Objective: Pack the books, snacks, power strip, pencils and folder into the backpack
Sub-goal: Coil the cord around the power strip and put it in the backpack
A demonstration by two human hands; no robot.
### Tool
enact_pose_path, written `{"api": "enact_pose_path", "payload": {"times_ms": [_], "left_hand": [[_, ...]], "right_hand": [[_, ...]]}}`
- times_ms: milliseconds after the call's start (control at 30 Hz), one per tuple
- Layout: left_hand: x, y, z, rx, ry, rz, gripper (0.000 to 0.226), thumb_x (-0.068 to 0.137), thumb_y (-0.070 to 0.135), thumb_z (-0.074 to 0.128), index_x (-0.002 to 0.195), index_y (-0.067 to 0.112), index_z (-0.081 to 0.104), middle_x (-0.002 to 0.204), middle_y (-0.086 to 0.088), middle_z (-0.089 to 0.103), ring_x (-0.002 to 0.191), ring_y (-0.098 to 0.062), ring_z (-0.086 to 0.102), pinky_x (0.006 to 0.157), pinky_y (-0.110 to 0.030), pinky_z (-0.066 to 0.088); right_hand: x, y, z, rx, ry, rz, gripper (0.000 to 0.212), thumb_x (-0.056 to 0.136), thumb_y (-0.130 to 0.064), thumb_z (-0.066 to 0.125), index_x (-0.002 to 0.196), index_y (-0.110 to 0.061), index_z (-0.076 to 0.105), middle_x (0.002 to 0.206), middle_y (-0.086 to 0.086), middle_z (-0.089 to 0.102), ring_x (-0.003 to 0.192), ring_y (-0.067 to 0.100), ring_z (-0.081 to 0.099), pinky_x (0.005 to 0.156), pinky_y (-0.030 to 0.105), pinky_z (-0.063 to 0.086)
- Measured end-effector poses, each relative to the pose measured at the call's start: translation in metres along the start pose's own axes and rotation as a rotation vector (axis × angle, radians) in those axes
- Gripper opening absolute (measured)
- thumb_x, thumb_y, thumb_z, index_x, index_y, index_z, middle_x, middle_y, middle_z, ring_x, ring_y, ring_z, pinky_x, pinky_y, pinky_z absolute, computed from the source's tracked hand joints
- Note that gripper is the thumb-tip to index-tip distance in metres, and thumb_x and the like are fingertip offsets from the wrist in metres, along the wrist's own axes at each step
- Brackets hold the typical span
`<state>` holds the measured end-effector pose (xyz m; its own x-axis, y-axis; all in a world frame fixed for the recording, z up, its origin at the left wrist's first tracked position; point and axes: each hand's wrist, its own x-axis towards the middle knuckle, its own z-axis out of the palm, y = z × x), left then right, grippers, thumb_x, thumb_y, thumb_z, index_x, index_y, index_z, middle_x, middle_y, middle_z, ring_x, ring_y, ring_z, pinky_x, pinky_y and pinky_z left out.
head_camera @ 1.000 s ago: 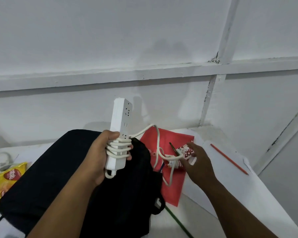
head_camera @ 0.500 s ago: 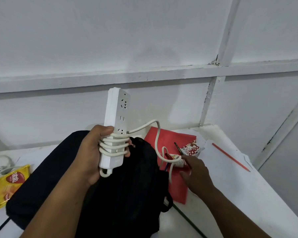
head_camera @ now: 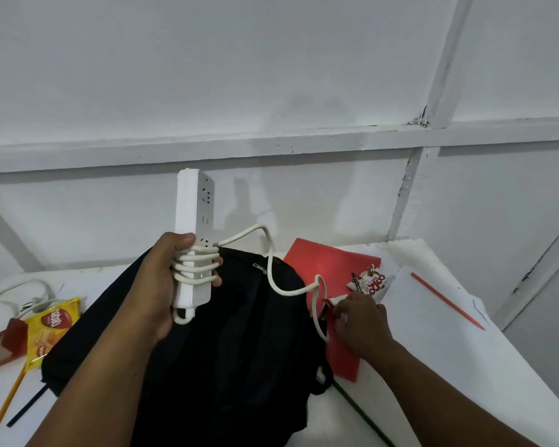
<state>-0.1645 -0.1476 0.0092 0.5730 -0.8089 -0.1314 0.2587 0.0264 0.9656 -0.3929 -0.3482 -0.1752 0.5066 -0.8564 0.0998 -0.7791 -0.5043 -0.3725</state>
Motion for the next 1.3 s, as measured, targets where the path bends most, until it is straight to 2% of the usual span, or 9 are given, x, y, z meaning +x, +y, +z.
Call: {"api": "enact_pose_path", "payload": {"times_ms": [100, 200, 300, 500, 667, 833, 1033, 1167, 1300], "left_hand": [[-0.003, 0.001, -0.01, 0.006, 0.073, 0.009, 0.061, 0.06, 0.047, 0.065, 0.101, 0.002, 0.069, 0.089, -0.018, 0.071, 0.063, -0.028, 0.066, 0.061, -0.031, 0.049], [-0.008, 0.005, -0.017, 0.014, 0.114, 0.016, 0.054, 0.071, 0.044, 0.056, 0.102, 0.002, 0.068, 0.086, -0.016, 0.071, 0.061, -0.028, 0.067, 0.049, -0.026, 0.051], [-0.012, 0.008, -0.02, 0.022, 0.141, 0.029, 0.05, 0.075, 0.043, 0.052, 0.1, 0.003, 0.067, 0.086, -0.015, 0.07, 0.061, -0.028, 0.066, 0.044, -0.022, 0.047], [-0.017, 0.002, -0.019, 0.04, 0.165, 0.013, 0.04, 0.073, 0.043, 0.054, 0.082, 0.011, 0.077, 0.086, -0.017, 0.071, 0.063, -0.03, 0.064, 0.066, -0.034, 0.04], [-0.016, -0.005, -0.015, 0.033, 0.163, 0.009, 0.049, 0.072, 0.042, 0.055, 0.097, 0.003, 0.07, 0.088, -0.019, 0.07, 0.066, -0.031, 0.064, 0.069, -0.035, 0.047], [-0.014, -0.006, -0.008, 0.021, 0.163, 0.004, 0.048, 0.068, 0.043, 0.059, 0.093, 0.004, 0.072, 0.089, -0.02, 0.07, 0.066, -0.031, 0.065, 0.071, -0.037, 0.046], [-0.015, -0.003, -0.001, 0.039, 0.125, 0.012, 0.05, 0.055, 0.049, 0.066, 0.083, 0.009, 0.078, 0.091, -0.02, 0.07, 0.068, -0.031, 0.065, 0.072, -0.037, 0.044], [-0.012, -0.001, 0.003, 0.025, 0.11, 0.027, 0.045, 0.063, 0.044, 0.064, 0.086, 0.007, 0.077, 0.091, -0.022, 0.069, 0.067, -0.031, 0.065, 0.068, -0.035, 0.049], [-0.012, 0.003, 0.003, -0.004, 0.099, 0.057, 0.05, 0.054, 0.048, 0.067, 0.084, 0.009, 0.078, 0.091, -0.022, 0.069, 0.069, -0.032, 0.064, 0.066, -0.034, 0.054]], "right_hand": [[0.014, -0.001, 0.003, 0.132, 0.097, -0.047, 0.021, 0.087, -0.022, 0.061, 0.106, -0.02, 0.07, 0.112, -0.002, 0.062, 0.113, 0.025, 0.056, 0.095, 0.043, 0.045], [0.031, -0.005, 0.004, 0.109, -0.037, -0.055, 0.036, 0.092, -0.03, 0.059, 0.128, -0.026, 0.061, 0.13, -0.004, 0.062, 0.124, 0.023, 0.053, 0.107, 0.047, 0.039], [0.04, -0.005, 0.005, 0.034, -0.129, -0.018, 0.037, 0.092, -0.033, 0.058, 0.128, -0.027, 0.062, 0.122, -0.002, 0.068, 0.118, 0.024, 0.058, 0.106, 0.046, 0.038], [0.044, -0.001, 0.014, 0.054, -0.144, 0.053, 0.038, 0.087, -0.031, 0.058, 0.125, -0.025, 0.061, 0.113, -0.003, 0.068, 0.112, 0.023, 0.061, 0.098, 0.04, 0.04], [0.05, -0.005, 0.013, 0.216, -0.173, 0.162, 0.044, 0.084, -0.029, 0.063, 0.127, -0.034, 0.055, 0.11, -0.013, 0.07, 0.114, 0.017, 0.061, 0.104, 0.042, 0.038], [0.049, -0.006, 0.017, 0.4, -0.137, 0.113, 0.038, 0.088, -0.006, 0.056, 0.119, -0.029, 0.061, 0.093, -0.014, 0.067, 0.092, 0.006, 0.064, 0.071, 0.012, 0.037], [0.05, -0.011, 0.014, 0.48, 0.039, 0.107, 0.027, 0.088, -0.025, 0.07, 0.11, -0.028, 0.056, 0.103, -0.01, 0.06, 0.094, 0.012, 0.061, 0.086, 0.034, 0.049], [0.06, -0.016, 0.005, 0.346, 0.146, -0.263, 0.04, 0.088, -0.01, 0.065, 0.126, -0.022, 0.064, 0.126, 0.002, 0.062, 0.117, 0.018, 0.056, 0.099, 0.041, 0.047], [0.064, -0.023, -0.012, 0.336, -0.019, -0.266, 0.022, 0.081, -0.012, 0.066, 0.09, -0.031, 0.072, 0.1, -0.006, 0.071, 0.095, 0.014, 0.064, 0.086, 0.037, 0.051]]}}
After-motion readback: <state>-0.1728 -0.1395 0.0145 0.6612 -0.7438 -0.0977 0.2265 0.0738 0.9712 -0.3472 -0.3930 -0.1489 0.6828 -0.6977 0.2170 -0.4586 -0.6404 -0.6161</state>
